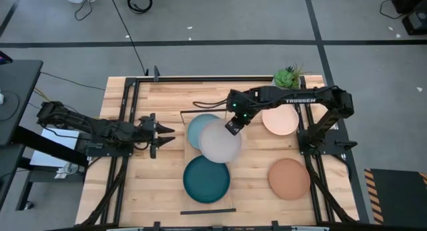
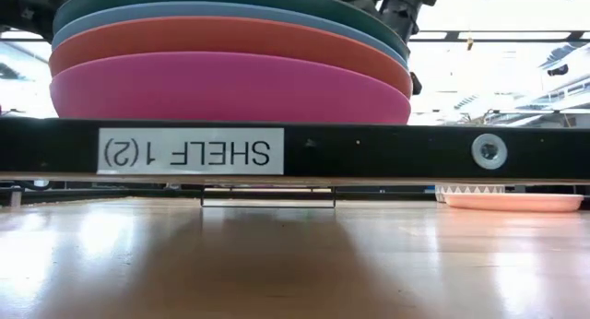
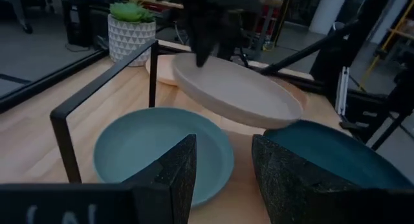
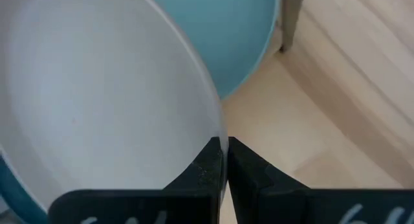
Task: Place and stack plates onto a shelf
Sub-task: Stack the gray plate on top of the light blue plate on the shelf
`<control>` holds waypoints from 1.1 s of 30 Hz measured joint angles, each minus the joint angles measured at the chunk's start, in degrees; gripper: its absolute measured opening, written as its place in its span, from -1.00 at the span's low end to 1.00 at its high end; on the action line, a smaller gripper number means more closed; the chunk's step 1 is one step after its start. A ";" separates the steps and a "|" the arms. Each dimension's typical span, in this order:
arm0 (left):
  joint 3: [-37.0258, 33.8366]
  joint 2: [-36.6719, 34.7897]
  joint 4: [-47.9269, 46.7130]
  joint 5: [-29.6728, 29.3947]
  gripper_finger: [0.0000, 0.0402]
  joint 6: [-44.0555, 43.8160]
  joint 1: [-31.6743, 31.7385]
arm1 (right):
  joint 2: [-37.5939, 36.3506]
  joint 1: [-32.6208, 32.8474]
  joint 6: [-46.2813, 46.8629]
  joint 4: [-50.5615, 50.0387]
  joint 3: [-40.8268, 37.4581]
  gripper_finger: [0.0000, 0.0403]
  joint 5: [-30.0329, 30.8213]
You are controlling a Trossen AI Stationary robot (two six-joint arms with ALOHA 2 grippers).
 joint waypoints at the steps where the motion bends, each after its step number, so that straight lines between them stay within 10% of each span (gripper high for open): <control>1: 0.00 0.69 0.25 0.19 -0.23 0.68 0.00 | 0.00 -0.43 0.05 0.11 0.00 -0.88 -0.04; 14: 2.77 22.30 15.15 3.87 -0.23 18.73 -0.05 | 0.02 -2.46 0.47 0.64 0.00 -0.88 -1.36; 27: 12.00 41.25 16.51 -24.04 -0.23 61.43 -7.35 | 0.02 -2.22 0.47 -0.55 -0.17 -0.88 -2.96; 33: 14.58 46.83 17.30 -25.55 -0.23 79.92 -8.11 | 0.02 -2.22 0.50 -0.27 -0.17 -0.89 -3.25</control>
